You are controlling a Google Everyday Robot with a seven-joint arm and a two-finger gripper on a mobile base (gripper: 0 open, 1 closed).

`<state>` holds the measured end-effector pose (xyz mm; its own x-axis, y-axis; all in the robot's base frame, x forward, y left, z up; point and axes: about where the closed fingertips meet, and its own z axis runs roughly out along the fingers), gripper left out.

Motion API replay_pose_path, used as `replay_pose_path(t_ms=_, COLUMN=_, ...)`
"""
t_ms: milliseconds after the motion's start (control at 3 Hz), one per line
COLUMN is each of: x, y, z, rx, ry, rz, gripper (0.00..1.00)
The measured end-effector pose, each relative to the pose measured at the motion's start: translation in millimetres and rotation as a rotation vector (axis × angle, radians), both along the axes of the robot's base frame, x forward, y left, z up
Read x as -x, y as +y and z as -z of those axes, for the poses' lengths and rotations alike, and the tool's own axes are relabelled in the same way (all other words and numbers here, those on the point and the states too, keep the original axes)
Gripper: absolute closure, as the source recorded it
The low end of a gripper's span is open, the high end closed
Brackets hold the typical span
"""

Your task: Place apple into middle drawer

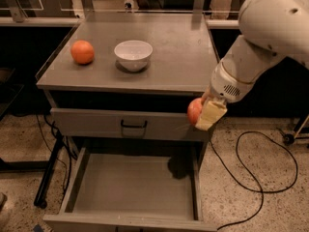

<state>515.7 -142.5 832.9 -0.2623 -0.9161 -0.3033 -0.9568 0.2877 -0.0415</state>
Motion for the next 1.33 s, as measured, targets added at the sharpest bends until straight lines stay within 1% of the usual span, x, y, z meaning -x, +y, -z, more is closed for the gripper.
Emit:
replay_pose_path(t_ms=333, x=11, y=6, z=28, rx=-0.005, ry=0.046, rz=0.029, gripper=1.0)
replay_pose_path(t_ms=667, x=13, y=6, z=30, rx=-0.003, ry=0.05, rz=0.029, gripper=1.0)
replay_pose_path(t_ms=1000, x=19, y=11, z=38, rx=-0.022, ry=0.041, rz=0.019, gripper=1.0)
replay_pose_path(t_ms=1333, x=26, y=16, z=63, rx=-0.044, ry=0.059, rz=0.039, gripper=1.0)
